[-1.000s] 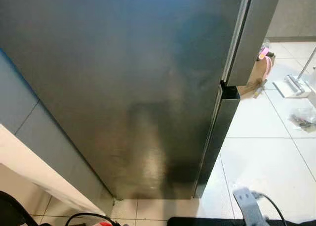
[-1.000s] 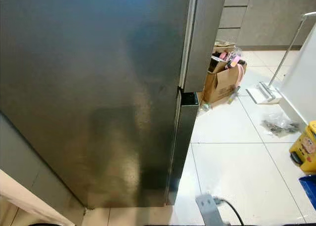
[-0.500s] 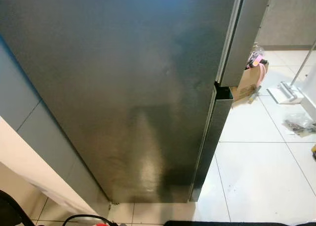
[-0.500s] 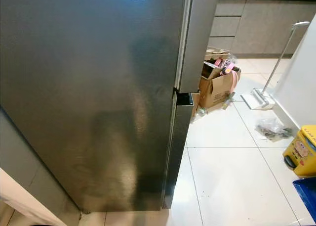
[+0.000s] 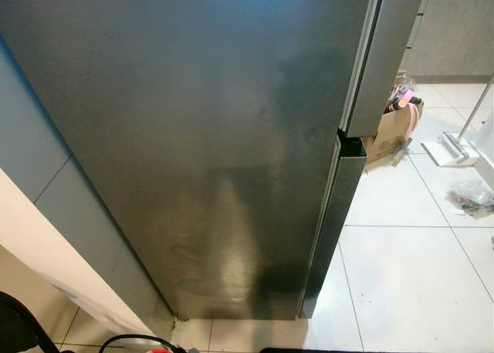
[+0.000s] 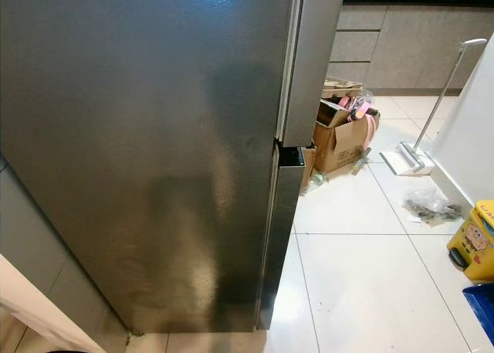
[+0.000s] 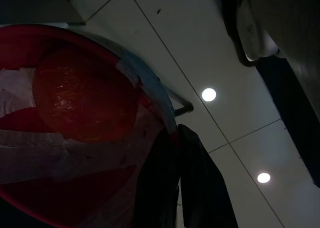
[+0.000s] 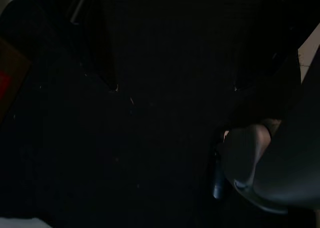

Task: Restocking fridge

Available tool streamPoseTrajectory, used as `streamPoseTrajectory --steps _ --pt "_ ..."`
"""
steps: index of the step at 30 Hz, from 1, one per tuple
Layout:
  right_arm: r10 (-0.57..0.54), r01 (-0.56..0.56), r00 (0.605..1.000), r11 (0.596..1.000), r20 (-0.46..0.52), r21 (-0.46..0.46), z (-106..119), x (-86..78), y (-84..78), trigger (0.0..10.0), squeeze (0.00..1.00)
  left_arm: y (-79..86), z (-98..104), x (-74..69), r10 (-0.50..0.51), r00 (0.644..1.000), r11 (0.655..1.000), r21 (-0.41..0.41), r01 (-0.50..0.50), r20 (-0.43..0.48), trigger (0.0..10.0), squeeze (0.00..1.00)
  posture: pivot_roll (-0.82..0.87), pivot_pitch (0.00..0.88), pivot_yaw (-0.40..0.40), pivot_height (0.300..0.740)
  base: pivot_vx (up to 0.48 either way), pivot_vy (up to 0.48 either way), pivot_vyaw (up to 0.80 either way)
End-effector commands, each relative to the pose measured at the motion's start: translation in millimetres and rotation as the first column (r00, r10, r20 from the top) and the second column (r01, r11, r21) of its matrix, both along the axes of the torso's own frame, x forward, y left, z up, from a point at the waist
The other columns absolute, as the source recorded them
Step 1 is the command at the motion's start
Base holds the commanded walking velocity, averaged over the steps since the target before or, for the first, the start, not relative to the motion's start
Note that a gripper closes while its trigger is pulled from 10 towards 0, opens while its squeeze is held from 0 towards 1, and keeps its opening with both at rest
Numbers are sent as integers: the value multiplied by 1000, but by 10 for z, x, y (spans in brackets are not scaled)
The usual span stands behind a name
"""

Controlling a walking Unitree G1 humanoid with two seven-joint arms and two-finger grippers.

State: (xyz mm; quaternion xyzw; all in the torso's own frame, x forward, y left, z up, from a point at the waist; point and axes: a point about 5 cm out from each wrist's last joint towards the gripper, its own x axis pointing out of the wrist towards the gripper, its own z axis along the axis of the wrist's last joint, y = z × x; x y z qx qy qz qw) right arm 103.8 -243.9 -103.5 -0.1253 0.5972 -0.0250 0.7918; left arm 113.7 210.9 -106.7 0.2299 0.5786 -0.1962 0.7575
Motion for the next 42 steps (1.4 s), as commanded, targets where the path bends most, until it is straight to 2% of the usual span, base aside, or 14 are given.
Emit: streamPoseTrajectory --steps 1,18,27,35,42 --pt "-4 4 1000 1000 2 3 -7 -3 23 10000 0 -33 4 38 -9 1000 1000 3 9 11 10000 0 -12 0 6 740 0 0 0" --pt "-3 3 1000 1000 -11 11 -30 -54 67 10000 0 -42 -6 9 -22 1000 1000 2 22 1 10000 0 -19 0 13 740 0 298 0" --pt "-6 6 1000 1000 -10 17 -37 -59 88 10000 0 -57 1 35 -43 999 999 -4 44 7 10000 0 -18 0 19 740 0 0 0" --pt "-13 14 1000 1000 -13 18 -44 -82 98 10000 0 -46 3 34 -45 999 999 -2 45 10 10000 0 -22 0 24 740 0 -463 0" --pt "-42 43 999 999 -6 4 -39 -86 72 10000 0 -46 5 41 -48 999 999 1 48 10 10000 0 -25 0 24 740 0 0 0"
